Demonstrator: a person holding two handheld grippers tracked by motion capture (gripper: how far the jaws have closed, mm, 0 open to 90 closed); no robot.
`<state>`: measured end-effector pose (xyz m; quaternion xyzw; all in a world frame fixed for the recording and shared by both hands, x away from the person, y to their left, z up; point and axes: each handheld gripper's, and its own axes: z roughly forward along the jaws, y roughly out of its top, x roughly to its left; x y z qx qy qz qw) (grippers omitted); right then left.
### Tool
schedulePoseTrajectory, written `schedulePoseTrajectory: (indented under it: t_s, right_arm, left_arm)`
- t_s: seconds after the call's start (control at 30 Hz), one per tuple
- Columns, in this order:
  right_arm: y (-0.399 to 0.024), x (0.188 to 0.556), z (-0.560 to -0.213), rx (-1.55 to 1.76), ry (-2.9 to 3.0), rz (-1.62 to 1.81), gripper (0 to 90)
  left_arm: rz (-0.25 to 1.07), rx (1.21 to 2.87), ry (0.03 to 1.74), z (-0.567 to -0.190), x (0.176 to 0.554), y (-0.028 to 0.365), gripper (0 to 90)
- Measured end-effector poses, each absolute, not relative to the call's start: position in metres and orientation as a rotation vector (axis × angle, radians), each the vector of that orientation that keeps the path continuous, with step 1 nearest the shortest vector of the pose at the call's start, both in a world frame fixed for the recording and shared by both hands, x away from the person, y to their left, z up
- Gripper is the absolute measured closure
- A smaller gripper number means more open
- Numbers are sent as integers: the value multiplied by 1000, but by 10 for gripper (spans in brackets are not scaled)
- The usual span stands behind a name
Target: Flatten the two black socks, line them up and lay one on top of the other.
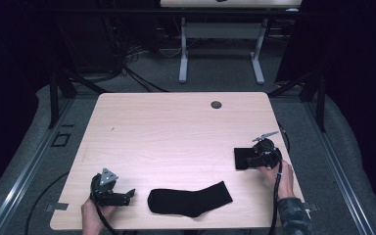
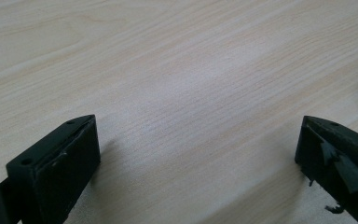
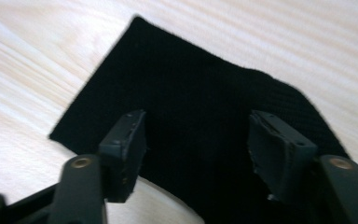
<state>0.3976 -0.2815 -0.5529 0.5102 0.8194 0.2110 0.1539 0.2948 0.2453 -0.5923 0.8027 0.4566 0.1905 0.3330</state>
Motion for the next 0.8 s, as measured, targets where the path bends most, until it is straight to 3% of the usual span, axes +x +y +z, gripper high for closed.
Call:
schedulePoseTrajectory:
  t_s: [0.1,0.23,0.3,0.5,0.8]
  right_arm:
    - [-285,400,-557,1487,2369,653,498]
    - [-288,396,-560,1501,2379,764,755]
    - [-288,393,-562,1529,2359,835,817]
    - [-285,390,-555,1547,2328,853,843]
    - [-240,368,-486,1407,2290,1053,841]
  left_arm:
    - [498,2095,1191,-592,295,245,0]
    - [497,2095,1190,-593,295,245,0]
    - [497,2095,1191,-593,295,245,0]
    - [499,2094,1192,-593,295,245,0]
    - [500,2093,1193,-593,295,245,0]
